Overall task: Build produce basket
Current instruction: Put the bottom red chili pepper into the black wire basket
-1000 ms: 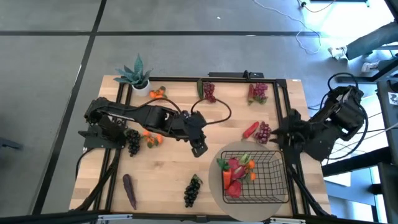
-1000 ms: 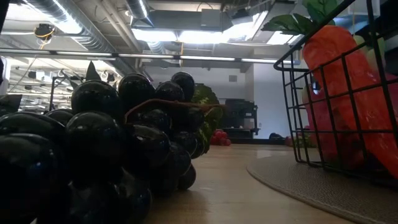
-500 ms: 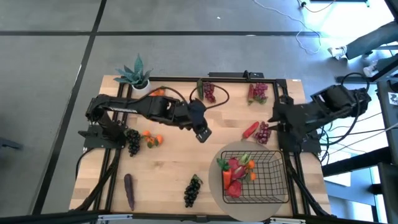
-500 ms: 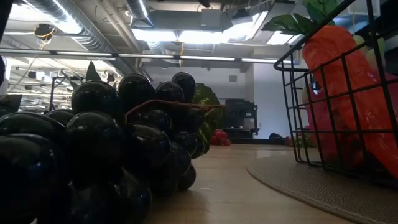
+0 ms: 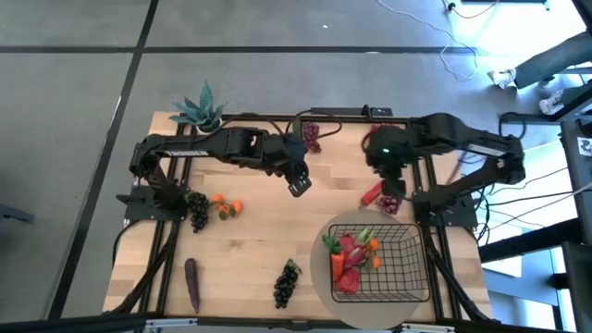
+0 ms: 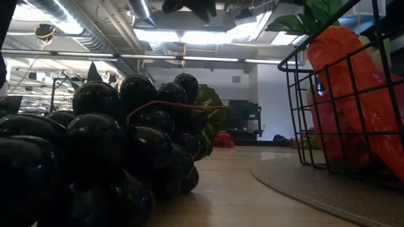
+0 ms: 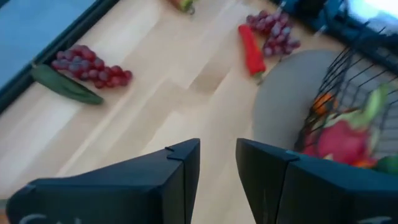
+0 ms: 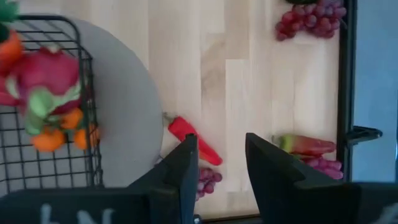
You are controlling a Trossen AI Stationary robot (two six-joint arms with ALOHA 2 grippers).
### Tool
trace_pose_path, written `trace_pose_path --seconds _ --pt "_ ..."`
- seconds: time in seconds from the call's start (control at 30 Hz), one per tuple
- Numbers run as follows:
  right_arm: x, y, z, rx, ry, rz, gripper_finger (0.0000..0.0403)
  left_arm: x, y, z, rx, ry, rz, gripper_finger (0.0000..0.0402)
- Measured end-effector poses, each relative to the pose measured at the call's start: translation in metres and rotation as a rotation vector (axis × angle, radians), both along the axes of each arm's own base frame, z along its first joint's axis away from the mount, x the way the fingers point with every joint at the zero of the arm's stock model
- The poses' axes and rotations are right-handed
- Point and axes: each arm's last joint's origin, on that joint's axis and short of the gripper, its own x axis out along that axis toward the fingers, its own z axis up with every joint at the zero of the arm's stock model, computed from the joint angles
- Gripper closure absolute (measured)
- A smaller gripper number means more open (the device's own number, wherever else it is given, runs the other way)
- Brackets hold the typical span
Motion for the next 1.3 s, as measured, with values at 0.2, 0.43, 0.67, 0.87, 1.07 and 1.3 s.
trace_pose_path --seconds 0.2,0.43,0.67,0.87,1.07,1.3 --pt "0.031 -0.007 -0.022 0.046 0.097 0.103 0.0283 -0.007 0.021 -0.005 0.032 0.107 -0.008 0.0308" --pt "0.063 -0.01 -0.054 0.141 0.227 0.233 0.0283 -0.013 0.046 -0.008 0.007 0.153 -0.04 0.0308" --pt "0.068 -0.029 -0.084 0.326 0.312 0.248 0.0283 -0.019 0.061 -0.01 -0.023 0.194 -0.049 0.0308" --pt "0.058 -0.038 -0.122 0.341 0.338 0.258 0.0283 -0.024 0.069 -0.013 -0.035 0.238 -0.025 0.0308" --pt "0.053 -0.035 -0.164 0.356 0.365 0.297 0.0283 -0.026 0.078 -0.013 -0.039 0.236 0.002 0.0308" --pt "0.05 -0.032 -0.192 0.355 0.328 0.378 0.0283 -0.03 0.092 -0.013 -0.043 0.235 0.044 0.0308"
